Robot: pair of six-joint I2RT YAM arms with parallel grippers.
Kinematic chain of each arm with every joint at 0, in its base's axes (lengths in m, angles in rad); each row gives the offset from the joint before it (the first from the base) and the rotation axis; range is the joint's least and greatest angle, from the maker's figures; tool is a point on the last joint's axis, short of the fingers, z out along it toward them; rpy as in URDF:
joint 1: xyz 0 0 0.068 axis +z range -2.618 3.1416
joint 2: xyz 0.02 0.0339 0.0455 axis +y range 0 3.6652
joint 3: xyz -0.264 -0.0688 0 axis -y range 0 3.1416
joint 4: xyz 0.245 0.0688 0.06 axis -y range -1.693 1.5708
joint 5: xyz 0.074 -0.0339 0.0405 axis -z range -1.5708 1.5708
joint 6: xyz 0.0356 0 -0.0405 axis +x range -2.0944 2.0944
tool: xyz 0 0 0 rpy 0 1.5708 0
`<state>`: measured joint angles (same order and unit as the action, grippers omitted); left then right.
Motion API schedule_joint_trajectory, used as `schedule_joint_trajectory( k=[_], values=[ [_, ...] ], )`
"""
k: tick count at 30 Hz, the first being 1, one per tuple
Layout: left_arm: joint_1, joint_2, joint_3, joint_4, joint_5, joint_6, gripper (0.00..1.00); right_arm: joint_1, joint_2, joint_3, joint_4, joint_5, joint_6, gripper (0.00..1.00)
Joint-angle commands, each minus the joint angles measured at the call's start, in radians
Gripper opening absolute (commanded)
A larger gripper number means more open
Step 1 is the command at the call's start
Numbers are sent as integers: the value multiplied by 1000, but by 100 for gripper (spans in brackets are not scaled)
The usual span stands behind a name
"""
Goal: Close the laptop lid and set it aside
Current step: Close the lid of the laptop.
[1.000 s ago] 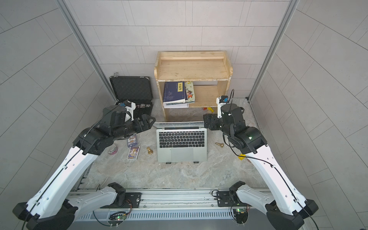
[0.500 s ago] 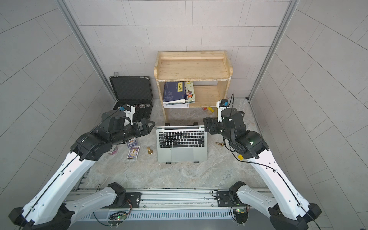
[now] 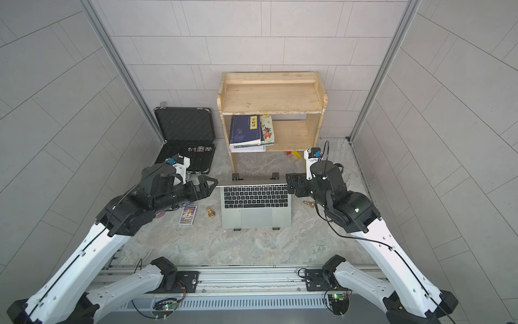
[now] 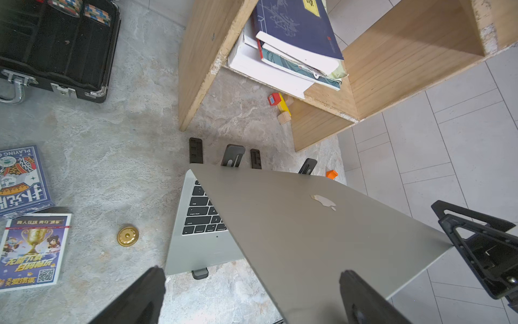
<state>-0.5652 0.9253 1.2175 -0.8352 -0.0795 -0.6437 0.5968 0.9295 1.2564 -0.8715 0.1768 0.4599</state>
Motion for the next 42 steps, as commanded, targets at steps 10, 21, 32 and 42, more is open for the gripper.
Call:
schedule_joint_trajectory(
  k=[10,21,32,42],
  values=[
    [-27,-98,-127,-55,-19,-33,97,55,-68,-78,-47,46,44,89],
    [-37,-141,-199,-57,0,-66,96,82,-141,-157,-59,55,85,89],
    [-62,-179,-248,-60,31,-76,95,114,-199,-231,-71,56,128,89],
    [-77,-215,-314,-64,23,-122,95,144,-236,-308,-63,55,166,89]
  ],
)
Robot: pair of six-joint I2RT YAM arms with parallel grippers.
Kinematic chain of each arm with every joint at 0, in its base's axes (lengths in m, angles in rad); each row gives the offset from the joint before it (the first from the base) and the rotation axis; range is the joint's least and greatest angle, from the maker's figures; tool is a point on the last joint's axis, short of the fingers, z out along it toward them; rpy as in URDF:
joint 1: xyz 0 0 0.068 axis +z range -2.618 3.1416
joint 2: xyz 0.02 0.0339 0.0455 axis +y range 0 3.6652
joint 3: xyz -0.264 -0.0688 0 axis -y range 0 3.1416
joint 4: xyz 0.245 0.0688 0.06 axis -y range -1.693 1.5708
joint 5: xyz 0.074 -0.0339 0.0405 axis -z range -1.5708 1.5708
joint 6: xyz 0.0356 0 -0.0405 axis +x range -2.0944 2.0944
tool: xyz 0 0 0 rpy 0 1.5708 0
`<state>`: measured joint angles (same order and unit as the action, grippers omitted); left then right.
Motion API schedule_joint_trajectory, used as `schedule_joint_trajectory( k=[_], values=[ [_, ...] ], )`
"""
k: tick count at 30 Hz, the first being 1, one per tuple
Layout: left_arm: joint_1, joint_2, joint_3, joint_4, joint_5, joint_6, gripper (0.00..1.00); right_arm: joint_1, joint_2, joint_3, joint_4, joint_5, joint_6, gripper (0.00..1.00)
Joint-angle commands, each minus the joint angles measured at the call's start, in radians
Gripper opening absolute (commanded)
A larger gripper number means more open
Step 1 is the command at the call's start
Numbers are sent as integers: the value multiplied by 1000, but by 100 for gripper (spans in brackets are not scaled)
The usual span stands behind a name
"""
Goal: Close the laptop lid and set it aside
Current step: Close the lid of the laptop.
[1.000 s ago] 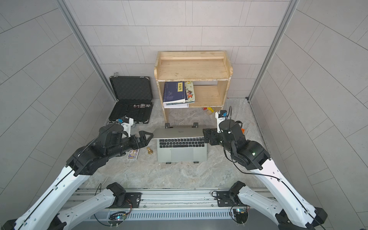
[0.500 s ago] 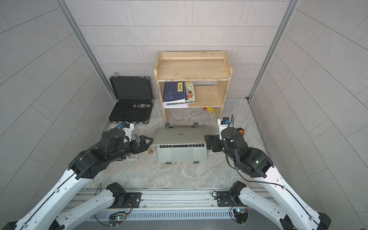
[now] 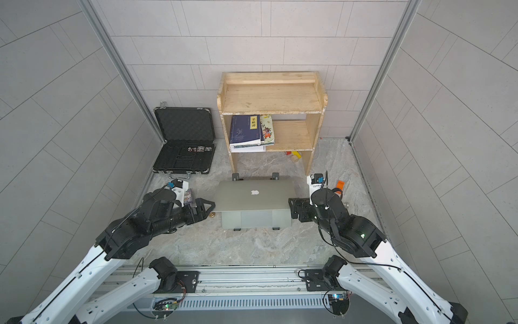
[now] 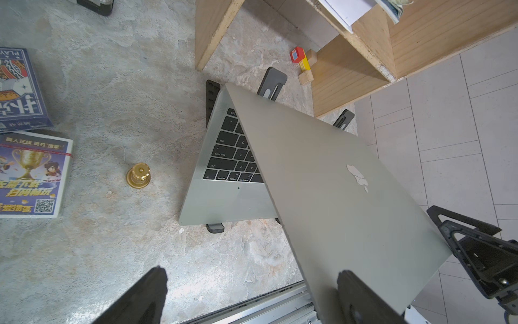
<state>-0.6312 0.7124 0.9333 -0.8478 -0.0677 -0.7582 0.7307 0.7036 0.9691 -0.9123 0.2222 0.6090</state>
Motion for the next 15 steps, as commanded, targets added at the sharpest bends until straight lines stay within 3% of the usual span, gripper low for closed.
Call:
schedule_joint_trajectory(
  k=[1,15],
  values=[
    [-11,-3,-36,-51,10,-8,95,13,-13,-26,-22,10,21,89],
    [-47,-9,-126,-10,-2,-40,95,48,-44,-109,-5,17,58,89]
  ],
)
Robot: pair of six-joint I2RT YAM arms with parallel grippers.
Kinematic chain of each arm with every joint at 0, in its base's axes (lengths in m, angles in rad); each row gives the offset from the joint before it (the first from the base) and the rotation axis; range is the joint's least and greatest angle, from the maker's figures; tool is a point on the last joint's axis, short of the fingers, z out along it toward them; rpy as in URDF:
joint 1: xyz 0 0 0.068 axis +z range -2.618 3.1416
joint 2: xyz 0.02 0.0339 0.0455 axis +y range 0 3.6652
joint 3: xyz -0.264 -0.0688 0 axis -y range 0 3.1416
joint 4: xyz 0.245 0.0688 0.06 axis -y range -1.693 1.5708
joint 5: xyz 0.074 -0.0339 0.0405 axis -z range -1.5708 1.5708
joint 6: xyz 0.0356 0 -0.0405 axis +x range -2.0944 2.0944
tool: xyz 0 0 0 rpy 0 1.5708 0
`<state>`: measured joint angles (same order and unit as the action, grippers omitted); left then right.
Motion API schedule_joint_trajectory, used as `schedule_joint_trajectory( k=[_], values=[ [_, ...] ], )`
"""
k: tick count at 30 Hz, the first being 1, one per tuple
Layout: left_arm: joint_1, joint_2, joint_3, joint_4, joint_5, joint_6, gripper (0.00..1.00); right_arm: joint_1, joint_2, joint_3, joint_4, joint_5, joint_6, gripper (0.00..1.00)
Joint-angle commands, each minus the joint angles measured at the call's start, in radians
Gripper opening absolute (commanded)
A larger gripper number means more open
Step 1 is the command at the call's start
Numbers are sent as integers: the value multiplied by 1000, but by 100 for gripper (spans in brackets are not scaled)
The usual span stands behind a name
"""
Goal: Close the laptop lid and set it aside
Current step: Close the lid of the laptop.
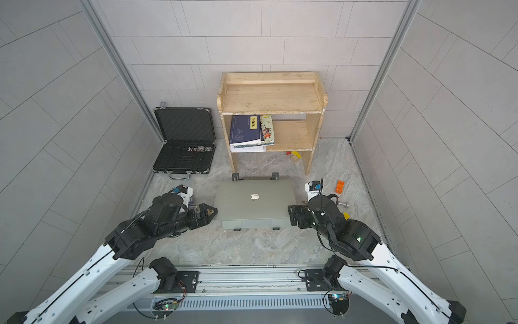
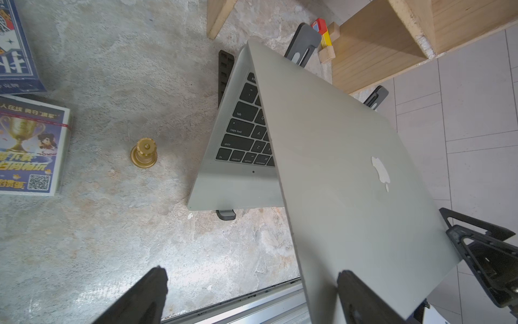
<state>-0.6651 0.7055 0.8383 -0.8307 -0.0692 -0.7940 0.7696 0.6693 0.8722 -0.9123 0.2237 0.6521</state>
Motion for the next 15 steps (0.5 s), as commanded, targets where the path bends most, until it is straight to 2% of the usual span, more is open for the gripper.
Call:
schedule_joint_trajectory(
  k=[1,15],
  values=[
    [-17,-2,-37,-23,-3,-6,95,11,-11,-16,-4,17,16,89],
    [-35,7,-124,35,-25,-25,95,17,-7,-78,30,33,19,90]
  ],
)
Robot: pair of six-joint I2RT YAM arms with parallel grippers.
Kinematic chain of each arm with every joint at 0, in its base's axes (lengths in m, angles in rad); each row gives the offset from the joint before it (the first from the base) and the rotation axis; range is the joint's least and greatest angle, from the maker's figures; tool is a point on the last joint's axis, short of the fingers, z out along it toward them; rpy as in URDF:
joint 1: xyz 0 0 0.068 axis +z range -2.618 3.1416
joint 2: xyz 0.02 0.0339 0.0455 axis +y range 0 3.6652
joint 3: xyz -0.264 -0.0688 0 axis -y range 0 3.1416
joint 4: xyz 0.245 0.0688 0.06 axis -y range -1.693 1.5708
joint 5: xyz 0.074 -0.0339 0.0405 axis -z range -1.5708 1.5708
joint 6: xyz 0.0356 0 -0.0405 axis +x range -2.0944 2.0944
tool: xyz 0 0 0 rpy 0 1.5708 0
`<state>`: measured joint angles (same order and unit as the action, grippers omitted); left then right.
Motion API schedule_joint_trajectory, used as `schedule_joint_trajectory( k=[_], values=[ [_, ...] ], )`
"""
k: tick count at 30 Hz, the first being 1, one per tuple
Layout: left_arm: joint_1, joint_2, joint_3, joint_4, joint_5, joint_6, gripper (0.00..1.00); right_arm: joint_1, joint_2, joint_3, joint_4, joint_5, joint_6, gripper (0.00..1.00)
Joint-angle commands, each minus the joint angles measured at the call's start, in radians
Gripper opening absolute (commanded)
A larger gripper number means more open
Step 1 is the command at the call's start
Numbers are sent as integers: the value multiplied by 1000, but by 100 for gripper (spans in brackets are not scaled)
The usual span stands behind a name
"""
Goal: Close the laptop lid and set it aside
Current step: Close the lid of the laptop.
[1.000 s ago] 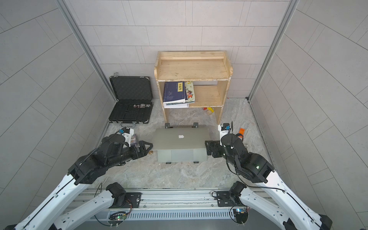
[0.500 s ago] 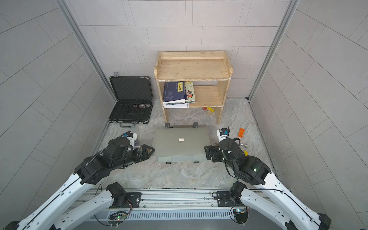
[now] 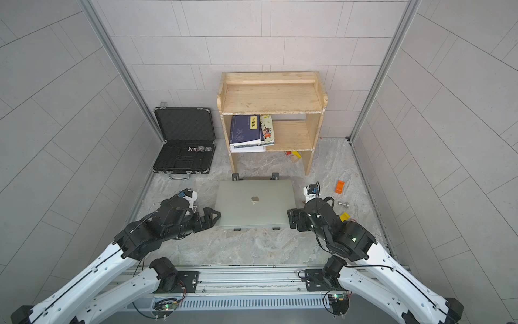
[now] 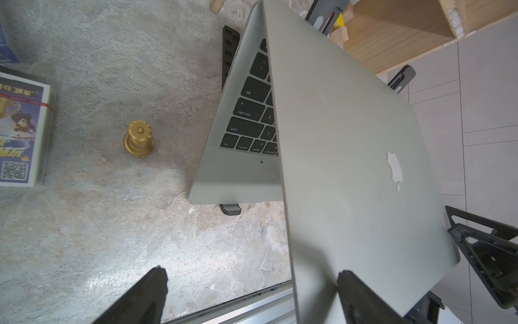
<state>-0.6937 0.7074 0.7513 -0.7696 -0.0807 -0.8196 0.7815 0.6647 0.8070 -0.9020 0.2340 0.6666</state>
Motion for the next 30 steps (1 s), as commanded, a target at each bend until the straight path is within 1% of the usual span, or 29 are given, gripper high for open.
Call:
schedule_joint_trajectory(
  k=[1,18,30],
  values=[
    [-8,4,-43,-20,-16,-2,95,6,-3,-17,24,24,4,90],
    [-9,-12,-130,38,-68,-18,95,4,42,-88,121,30,-5,93],
    [-10,5,-186,96,-76,-29,95,4,68,-141,186,22,8,93]
  ],
)
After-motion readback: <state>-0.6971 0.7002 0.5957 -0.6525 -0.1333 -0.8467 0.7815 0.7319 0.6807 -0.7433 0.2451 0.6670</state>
